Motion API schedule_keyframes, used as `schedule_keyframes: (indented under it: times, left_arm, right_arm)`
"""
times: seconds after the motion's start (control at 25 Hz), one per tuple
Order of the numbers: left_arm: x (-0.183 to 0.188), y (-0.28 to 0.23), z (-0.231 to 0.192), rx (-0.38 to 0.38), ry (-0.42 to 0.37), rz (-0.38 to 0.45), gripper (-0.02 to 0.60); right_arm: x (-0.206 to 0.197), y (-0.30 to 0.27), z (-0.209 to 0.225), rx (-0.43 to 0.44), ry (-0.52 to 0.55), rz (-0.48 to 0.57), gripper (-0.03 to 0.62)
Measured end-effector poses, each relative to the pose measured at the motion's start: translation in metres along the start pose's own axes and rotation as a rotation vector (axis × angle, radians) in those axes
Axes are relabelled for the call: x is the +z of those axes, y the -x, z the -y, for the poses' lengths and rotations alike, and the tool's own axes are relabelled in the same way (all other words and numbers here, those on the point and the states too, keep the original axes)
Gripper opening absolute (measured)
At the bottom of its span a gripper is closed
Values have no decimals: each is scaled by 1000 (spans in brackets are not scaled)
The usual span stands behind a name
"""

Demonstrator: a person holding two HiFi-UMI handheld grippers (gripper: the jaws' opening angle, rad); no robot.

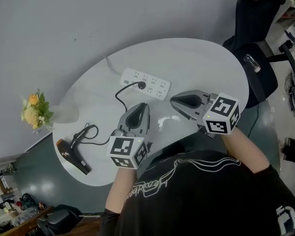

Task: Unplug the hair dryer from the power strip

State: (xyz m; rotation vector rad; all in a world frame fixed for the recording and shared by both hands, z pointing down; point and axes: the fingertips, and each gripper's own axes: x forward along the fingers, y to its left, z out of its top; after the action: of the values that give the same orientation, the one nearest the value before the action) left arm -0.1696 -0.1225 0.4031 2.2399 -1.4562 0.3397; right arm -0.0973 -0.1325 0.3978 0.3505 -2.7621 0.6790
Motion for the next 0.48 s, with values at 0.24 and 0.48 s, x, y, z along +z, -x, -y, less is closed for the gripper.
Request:
schedule_keyframes:
  times: [0.24,0.48]
  left_arm:
    - [-15,-35,-45,45,99,-23,16]
    - [-30,-60,-70,103,135,-47,62]
  right_arm:
    - [-19,-34,46,-84,-8,-70,-2]
    - [-41,-51,83,-121,20,-163,76]
